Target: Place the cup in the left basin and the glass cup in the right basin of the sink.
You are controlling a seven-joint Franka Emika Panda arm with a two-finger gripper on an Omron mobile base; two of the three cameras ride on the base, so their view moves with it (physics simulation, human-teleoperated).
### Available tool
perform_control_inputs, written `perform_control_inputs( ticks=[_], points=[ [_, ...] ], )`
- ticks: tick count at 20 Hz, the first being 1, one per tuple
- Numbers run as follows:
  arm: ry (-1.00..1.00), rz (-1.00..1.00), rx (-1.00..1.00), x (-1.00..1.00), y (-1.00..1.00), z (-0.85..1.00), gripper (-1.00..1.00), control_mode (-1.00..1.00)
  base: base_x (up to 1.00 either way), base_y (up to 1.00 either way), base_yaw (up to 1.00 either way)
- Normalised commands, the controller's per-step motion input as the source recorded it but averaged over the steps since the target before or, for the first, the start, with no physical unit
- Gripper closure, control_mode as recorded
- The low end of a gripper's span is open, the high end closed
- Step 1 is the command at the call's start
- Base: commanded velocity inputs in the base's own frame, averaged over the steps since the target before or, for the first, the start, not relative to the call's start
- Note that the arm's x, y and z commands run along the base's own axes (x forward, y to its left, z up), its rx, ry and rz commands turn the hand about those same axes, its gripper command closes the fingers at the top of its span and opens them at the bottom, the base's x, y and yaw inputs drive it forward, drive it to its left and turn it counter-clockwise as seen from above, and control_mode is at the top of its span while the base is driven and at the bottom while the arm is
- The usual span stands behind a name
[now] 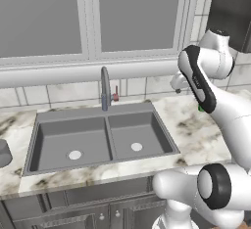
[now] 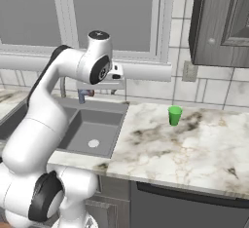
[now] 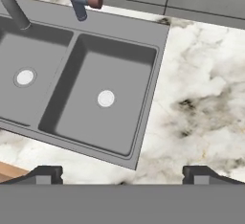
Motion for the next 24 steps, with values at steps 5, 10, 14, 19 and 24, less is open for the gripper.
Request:
perform_control_inputs(
  ticks=[5,10,14,19,24],
  points=[
    [0.01,-0.05,-0.04,0.07,-0.18,-0.03,-1.00,-1.00,0.00,0.00,0.00],
    [0.01,-0.04,-0.04,0.08,-0.12,-0.03,-1.00,-1.00,0.00,0.00,0.00],
    [0.00,-0.04,-0.02,0.09,-0.13,-0.02,-1.00,-1.00,0.00,0.00,0.00],
    [0.00,-0.05,0.00,0.09,-0.14,0.00,-1.00,-1.00,0.00,0.00,0.00],
    [0.00,-0.02,0.00,0.03,-0.21,0.00,-1.00,-1.00,0.00,0.00,0.00]
  ],
)
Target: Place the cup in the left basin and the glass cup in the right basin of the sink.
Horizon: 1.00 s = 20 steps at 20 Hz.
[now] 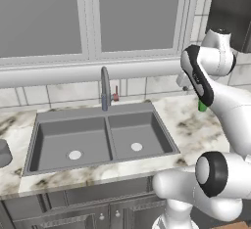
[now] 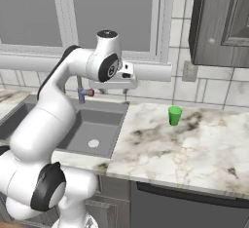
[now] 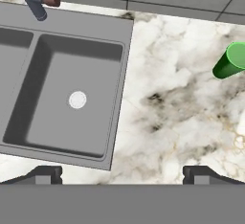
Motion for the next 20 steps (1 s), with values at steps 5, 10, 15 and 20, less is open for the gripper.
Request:
perform_control_inputs(
  ticks=[5,10,15,20],
  points=[
    [0.00,0.00,0.00,0.00,-0.20,-0.02,-1.00,-1.00,0.00,0.00,0.00],
    [0.00,0.00,0.00,0.01,-0.16,-0.05,-1.00,-1.00,0.00,0.00,0.00],
    [0.00,0.00,0.00,0.01,-0.15,-0.02,-1.00,-1.00,0.00,0.00,0.00],
    [0.00,0.00,0.00,0.00,-0.09,-0.01,-1.00,-1.00,0.00,0.00,0.00]
  ],
)
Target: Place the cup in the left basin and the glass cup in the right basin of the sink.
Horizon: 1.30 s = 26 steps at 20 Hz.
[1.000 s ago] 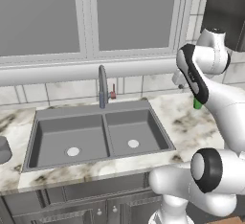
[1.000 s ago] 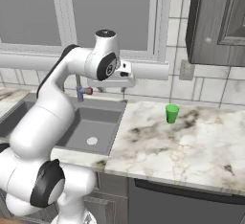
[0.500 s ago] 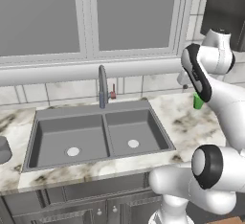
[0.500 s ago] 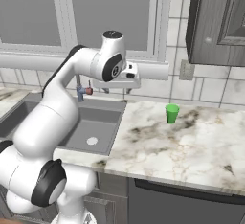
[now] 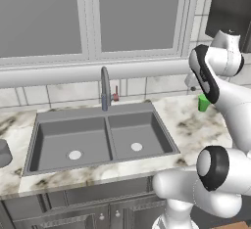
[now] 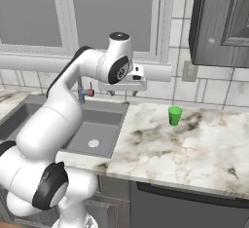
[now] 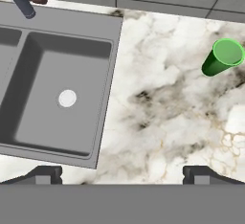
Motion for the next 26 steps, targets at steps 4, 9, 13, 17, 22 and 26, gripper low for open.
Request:
perform_control_inputs(
  ticks=[4,9,13,17,22,26],
  points=[
    [0.00,0.00,0.00,0.00,-0.04,0.00,-1.00,-1.00,0.00,0.00,0.00],
    [-0.01,0.00,0.00,0.00,-0.08,0.00,-1.00,-1.00,0.00,0.00,0.00],
    [-0.01,0.00,0.00,0.00,-0.08,0.00,-1.00,-1.00,0.00,0.00,0.00],
    [-0.03,0.00,0.00,0.00,-0.07,0.00,-1.00,-1.00,0.00,0.00,0.00],
    [-0.01,0.00,0.00,0.04,-0.05,0.00,-1.00,-1.00,0.00,0.00,0.00],
    [0.00,0.00,0.00,0.09,-0.10,-0.02,-1.00,-1.00,0.00,0.00,0.00]
  ],
)
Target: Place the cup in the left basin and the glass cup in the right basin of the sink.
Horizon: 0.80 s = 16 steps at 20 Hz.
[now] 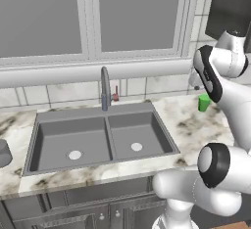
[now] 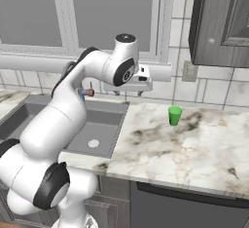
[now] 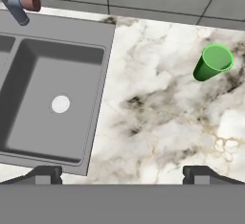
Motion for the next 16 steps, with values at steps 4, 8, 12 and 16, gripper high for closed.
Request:
perform_control_inputs(
  ticks=[4,8,12,16],
  points=[
    [0.00,0.00,0.00,0.15,-0.11,-0.04,-1.00,-1.00,0.00,0.00,0.00],
    [0.00,0.00,-0.01,0.21,-0.03,-0.06,-1.00,-1.00,0.00,0.00,0.00],
    [0.00,0.00,-0.08,0.20,-0.07,-0.08,-1.00,-1.00,0.00,0.00,0.00],
    [0.00,0.00,-0.02,0.12,-0.22,-0.05,-1.00,-1.00,0.00,0.00,0.00]
  ],
)
